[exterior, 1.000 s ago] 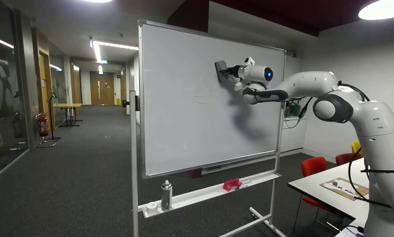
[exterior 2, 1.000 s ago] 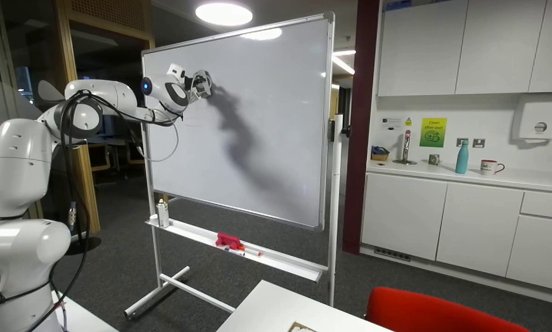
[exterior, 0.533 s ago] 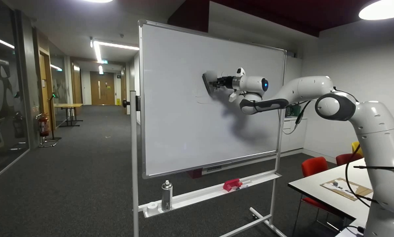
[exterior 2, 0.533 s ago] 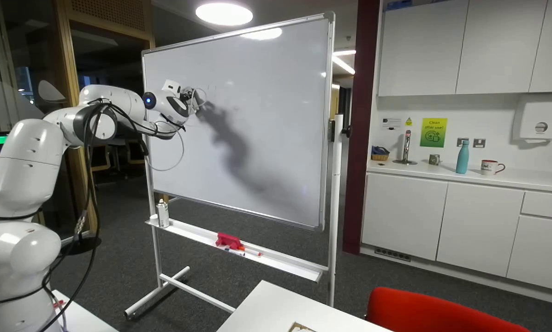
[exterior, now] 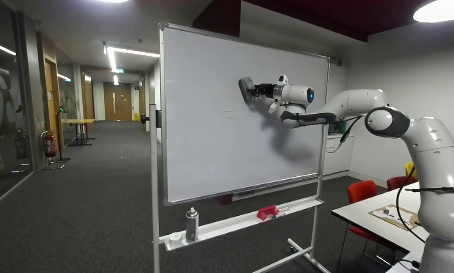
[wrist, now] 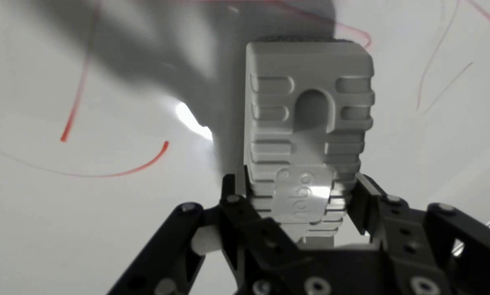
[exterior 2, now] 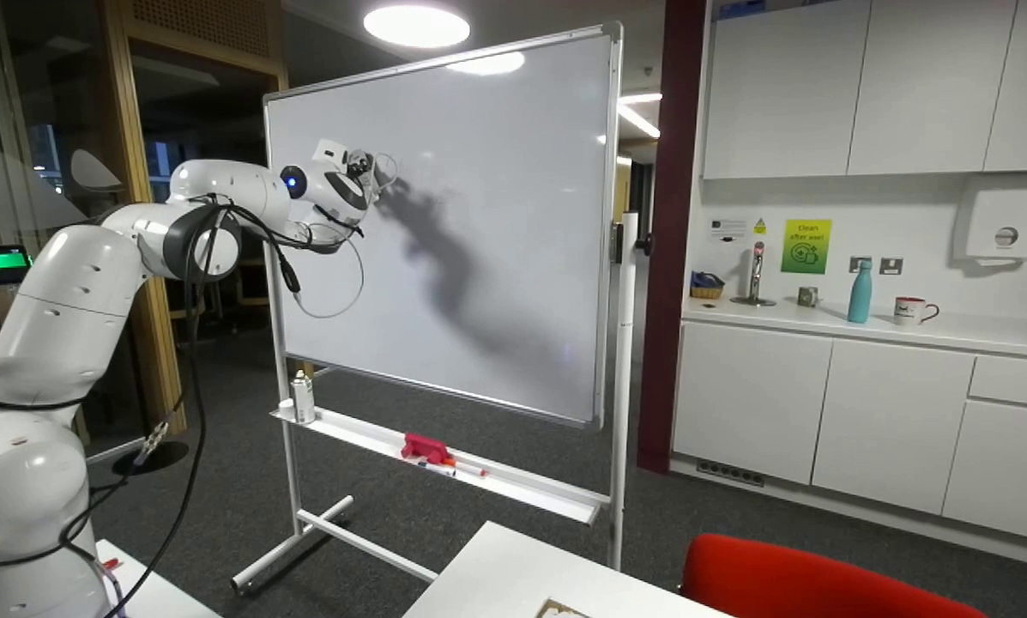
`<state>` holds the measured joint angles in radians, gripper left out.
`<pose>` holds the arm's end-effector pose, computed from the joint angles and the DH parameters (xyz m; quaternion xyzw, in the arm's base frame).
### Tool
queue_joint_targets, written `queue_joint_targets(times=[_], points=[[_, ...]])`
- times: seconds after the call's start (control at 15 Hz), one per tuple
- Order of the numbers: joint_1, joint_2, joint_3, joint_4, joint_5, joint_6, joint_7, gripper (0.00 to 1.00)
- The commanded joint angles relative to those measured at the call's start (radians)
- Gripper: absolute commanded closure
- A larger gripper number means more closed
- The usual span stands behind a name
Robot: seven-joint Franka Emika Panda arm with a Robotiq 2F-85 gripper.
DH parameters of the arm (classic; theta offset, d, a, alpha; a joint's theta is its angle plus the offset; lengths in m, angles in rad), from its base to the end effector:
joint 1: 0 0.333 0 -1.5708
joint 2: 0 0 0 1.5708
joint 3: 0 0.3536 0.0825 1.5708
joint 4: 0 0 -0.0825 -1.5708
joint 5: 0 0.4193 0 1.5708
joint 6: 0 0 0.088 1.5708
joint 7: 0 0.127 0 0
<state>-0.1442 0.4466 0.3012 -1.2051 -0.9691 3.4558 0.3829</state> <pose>0.7312 0.1436 0.7493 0.5967 0.2662 0.7562 0.0361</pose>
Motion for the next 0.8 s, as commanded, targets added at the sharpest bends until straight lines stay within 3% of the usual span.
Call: queue_joint_targets(times=[0.0, 0.73], points=[[-0.015, 0.041, 0.010, 0.101, 0.006, 0.000, -0.019, 0.66], [-0.048, 0.083, -0.007, 0.177, 0.082, -0.079, 0.004, 0.66]])
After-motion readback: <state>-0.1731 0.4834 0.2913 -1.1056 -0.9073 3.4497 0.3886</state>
